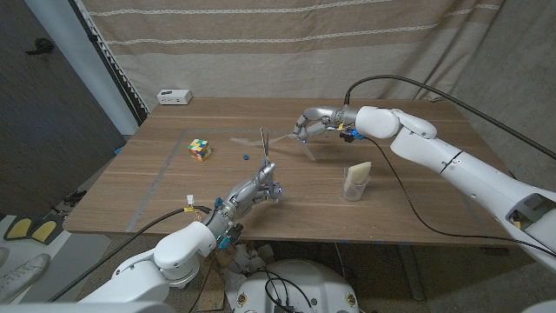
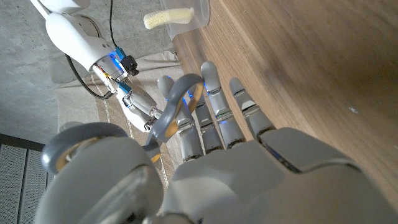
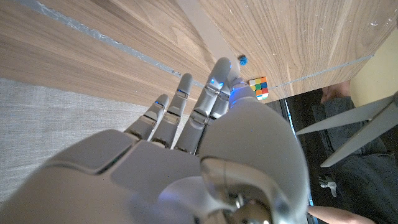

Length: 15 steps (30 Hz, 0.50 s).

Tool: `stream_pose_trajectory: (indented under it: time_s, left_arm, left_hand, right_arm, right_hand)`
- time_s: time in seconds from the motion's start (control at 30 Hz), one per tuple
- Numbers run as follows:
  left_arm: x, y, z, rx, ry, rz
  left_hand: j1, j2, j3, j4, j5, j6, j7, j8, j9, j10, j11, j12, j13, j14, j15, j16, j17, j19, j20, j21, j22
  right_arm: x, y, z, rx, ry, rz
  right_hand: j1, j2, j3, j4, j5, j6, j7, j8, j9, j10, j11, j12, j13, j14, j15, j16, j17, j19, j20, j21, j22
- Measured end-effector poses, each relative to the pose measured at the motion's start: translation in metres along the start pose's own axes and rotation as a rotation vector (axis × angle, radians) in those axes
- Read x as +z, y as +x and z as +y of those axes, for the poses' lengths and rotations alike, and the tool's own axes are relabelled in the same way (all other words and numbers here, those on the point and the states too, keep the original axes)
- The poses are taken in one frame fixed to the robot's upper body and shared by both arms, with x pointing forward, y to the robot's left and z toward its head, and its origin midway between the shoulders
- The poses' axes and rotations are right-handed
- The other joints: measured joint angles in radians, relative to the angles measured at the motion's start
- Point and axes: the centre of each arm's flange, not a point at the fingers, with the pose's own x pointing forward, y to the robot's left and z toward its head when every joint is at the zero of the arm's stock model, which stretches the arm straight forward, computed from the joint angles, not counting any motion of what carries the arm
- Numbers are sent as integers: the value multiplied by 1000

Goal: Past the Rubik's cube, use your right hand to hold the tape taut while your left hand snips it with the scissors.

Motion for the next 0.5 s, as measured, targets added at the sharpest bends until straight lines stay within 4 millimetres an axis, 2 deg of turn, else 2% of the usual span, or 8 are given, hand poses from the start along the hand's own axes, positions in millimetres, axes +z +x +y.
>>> stream_pose_trajectory:
  time_s: [0.5]
  left_arm:
    - [-8,3,2,-54,-88,-9]
  left_hand:
    - [0,0,0,0,0,-6,-1,0,1,0,0,0,0,0,0,4,0,0,0,-4,0]
  right_arm:
    - [2,-6,-4,9,3,-12]
  right_hand:
    - [0,0,-4,4,-7,1,-9,-4,-5,-3,3,8,0,0,0,0,4,0,0,0,0]
